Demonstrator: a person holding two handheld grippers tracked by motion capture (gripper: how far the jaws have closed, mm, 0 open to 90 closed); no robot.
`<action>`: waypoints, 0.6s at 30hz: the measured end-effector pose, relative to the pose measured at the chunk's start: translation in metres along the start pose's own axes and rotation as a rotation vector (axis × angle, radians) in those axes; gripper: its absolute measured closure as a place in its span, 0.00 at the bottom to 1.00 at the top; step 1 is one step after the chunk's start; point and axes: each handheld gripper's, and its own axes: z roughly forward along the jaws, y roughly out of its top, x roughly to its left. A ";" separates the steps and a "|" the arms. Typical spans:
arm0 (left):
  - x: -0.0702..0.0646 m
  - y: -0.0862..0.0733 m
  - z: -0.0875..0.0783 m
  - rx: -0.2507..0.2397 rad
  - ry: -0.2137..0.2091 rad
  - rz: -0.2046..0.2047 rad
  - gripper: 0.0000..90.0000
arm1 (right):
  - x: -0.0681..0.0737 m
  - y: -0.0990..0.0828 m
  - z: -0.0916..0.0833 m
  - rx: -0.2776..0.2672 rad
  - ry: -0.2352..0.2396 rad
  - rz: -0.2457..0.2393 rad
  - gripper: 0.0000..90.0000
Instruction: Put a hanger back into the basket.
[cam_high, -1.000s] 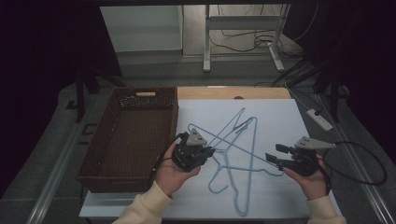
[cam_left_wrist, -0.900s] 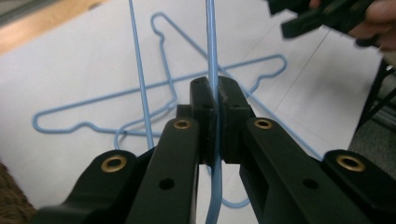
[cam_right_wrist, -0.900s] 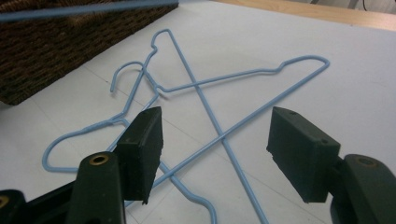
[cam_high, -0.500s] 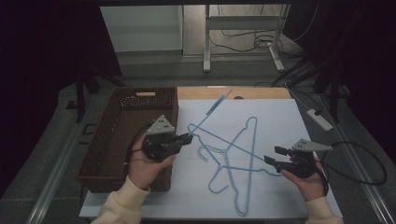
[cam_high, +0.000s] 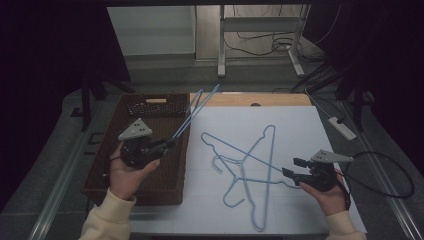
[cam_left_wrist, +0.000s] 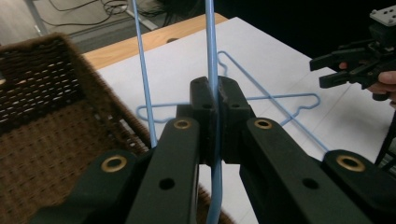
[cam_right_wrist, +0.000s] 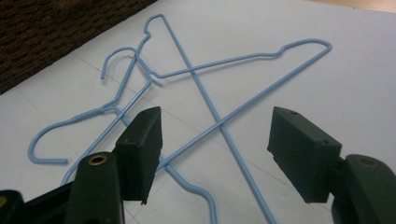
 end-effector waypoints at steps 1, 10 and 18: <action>0.000 0.000 0.000 0.000 0.000 0.000 0.96 | 0.000 0.000 0.000 0.000 0.000 0.000 0.39; 0.025 -0.010 -0.014 0.010 0.058 -0.014 0.96 | 0.001 -0.002 0.003 0.019 -0.001 -0.007 0.39; 0.056 -0.023 -0.020 0.025 0.085 -0.048 0.96 | 0.001 -0.004 0.003 0.012 -0.003 -0.001 0.37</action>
